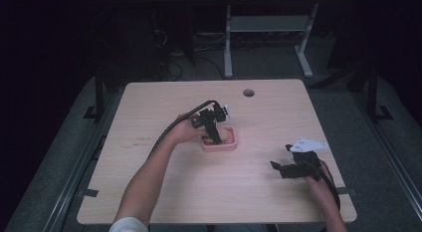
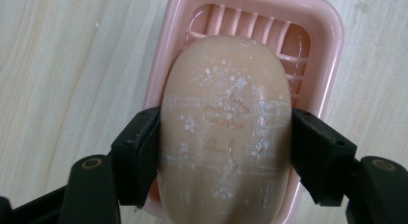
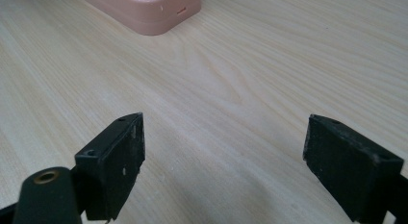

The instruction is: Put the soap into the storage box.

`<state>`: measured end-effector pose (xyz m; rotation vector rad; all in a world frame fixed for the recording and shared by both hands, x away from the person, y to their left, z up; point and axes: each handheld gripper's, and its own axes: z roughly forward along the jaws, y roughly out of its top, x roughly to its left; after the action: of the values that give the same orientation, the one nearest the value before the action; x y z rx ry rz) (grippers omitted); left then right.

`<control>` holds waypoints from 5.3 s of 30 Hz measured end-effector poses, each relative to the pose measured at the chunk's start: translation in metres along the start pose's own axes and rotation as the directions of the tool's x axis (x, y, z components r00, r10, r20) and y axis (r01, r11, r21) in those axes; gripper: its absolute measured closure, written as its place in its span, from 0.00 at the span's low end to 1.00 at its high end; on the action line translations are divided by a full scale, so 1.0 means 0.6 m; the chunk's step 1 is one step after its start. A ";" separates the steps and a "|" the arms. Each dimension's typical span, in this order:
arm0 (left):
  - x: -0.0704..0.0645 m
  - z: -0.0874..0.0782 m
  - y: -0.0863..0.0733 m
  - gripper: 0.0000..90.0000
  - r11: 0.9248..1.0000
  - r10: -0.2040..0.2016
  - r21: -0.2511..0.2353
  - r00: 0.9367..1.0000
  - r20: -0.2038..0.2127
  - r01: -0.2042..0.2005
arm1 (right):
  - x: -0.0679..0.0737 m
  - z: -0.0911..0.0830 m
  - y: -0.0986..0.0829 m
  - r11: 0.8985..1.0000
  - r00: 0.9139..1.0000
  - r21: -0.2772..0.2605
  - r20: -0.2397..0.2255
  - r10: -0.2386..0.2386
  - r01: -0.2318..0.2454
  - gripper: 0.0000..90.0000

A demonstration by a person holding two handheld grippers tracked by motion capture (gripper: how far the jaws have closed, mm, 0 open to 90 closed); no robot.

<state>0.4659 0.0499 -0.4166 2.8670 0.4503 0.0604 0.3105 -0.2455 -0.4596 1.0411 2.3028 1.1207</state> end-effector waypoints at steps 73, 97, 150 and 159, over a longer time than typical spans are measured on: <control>-0.067 -0.064 -0.087 0.27 0.997 0.046 -0.060 0.995 -0.090 -0.051 | 0.012 0.009 0.005 0.999 1.000 0.025 0.013 -0.021 0.020 0.15; -0.090 -0.079 -0.132 0.26 0.997 0.021 -0.077 0.993 -0.113 -0.030 | 0.014 0.013 0.005 0.999 1.000 0.034 0.024 -0.014 0.013 0.15; -0.139 -0.094 -0.269 0.27 0.982 -0.047 -0.186 0.992 -0.114 0.025 | 0.008 0.011 -0.002 0.999 0.999 0.031 0.048 0.025 -0.026 0.15; -0.142 -0.093 -0.289 0.27 0.980 -0.066 -0.195 0.992 -0.108 0.043 | 0.009 0.011 -0.002 0.999 0.998 0.036 0.049 0.025 -0.027 0.15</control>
<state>0.3291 0.1965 -0.4043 2.6687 0.5149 0.2463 0.3101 -0.2384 -0.4647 1.1024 2.2861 1.0553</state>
